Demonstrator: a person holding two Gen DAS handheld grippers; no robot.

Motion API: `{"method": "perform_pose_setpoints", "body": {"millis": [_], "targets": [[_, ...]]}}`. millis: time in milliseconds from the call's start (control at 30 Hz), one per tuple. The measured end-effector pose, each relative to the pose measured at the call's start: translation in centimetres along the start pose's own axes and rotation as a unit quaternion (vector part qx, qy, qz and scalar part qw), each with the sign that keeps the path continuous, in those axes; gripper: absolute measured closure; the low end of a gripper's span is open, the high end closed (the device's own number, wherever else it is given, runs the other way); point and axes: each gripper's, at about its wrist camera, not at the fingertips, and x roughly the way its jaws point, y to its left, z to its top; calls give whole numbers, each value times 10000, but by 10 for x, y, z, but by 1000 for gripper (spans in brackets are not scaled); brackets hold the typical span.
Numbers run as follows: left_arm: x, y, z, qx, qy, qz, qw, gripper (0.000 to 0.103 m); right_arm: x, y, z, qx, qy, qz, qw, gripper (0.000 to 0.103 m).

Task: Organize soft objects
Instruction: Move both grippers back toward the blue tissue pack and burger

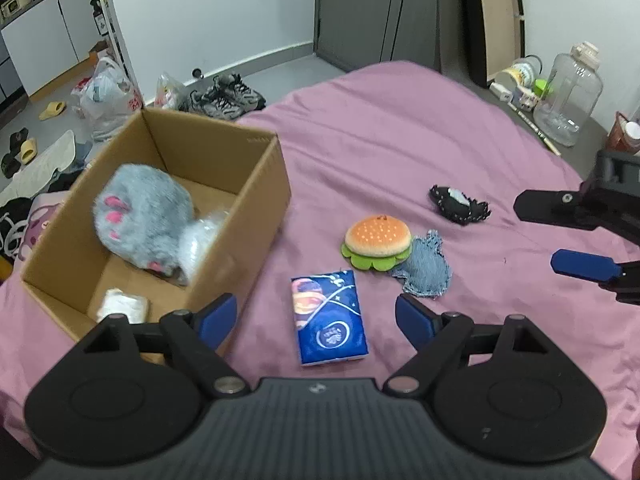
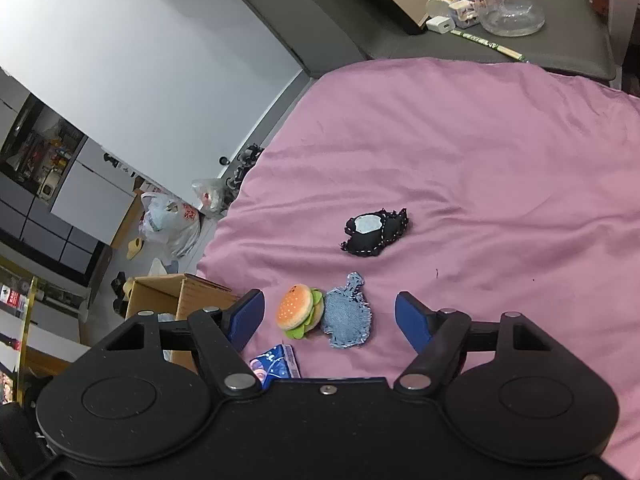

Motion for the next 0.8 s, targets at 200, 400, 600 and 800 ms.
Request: {"method": "perform_pose_setpoints", "body": {"millis": [200, 400, 600, 800], "targets": [[28, -13, -3, -57, 163, 262, 9995, 19, 15, -14, 1, 21, 190, 53, 9998, 36], [53, -16, -5, -235, 347, 451, 9981, 19, 31, -29, 0, 39, 421, 54, 9991, 39], [77, -22, -10, -201, 612, 610, 9961, 19, 47, -35, -1, 26, 625, 67, 9980, 39], [87, -16, -16, -460, 588, 488, 9960, 31, 60, -36, -3, 41, 761, 82, 9971, 39]]}}
